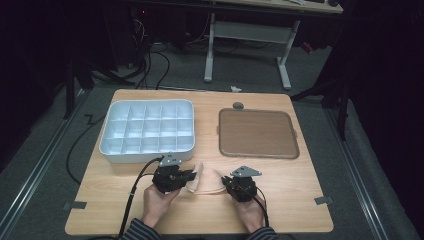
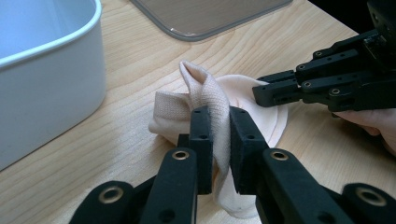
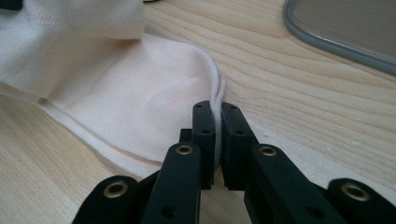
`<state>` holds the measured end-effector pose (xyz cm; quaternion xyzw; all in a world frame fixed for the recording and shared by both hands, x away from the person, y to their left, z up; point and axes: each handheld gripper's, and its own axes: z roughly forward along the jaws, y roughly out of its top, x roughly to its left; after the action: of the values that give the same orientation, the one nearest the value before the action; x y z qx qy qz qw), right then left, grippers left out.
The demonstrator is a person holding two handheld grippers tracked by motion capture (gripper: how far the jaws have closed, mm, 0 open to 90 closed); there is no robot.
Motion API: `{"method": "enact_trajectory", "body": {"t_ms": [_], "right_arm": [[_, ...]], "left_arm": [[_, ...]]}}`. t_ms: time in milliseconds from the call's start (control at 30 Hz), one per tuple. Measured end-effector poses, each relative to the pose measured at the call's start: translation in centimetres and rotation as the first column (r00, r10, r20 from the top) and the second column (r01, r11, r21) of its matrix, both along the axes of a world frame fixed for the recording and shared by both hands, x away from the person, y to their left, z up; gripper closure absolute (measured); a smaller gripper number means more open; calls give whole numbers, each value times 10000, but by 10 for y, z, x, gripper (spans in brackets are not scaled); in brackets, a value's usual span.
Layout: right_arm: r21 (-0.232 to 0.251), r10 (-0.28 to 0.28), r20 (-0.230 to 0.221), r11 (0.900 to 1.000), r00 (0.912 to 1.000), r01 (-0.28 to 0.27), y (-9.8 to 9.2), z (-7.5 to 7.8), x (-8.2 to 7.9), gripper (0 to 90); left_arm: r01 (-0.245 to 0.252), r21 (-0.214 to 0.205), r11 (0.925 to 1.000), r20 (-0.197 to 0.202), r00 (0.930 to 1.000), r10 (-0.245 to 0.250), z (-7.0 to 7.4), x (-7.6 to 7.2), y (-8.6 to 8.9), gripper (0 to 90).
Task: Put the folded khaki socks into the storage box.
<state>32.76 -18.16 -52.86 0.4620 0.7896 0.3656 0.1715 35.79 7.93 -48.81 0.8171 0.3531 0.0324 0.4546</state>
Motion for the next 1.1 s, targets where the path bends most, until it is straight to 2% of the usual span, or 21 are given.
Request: {"method": "enact_trajectory", "body": {"t_ms": [267,700,1100], "right_arm": [[267,73,-80,9996,9999,-71,3,-1,1,857],[246,202,17,9995,9998,-202,3,-3,3,856],[130,238,66,9996,9997,-239,4,-3,3,855]], "left_arm": [[108,80,9999,41,9999,-108,2,0,-2,809],[301,47,9995,-2,9995,-301,3,3,-13,807],[538,229,9983,-150,9985,-535,-3,4,-24,803]]}}
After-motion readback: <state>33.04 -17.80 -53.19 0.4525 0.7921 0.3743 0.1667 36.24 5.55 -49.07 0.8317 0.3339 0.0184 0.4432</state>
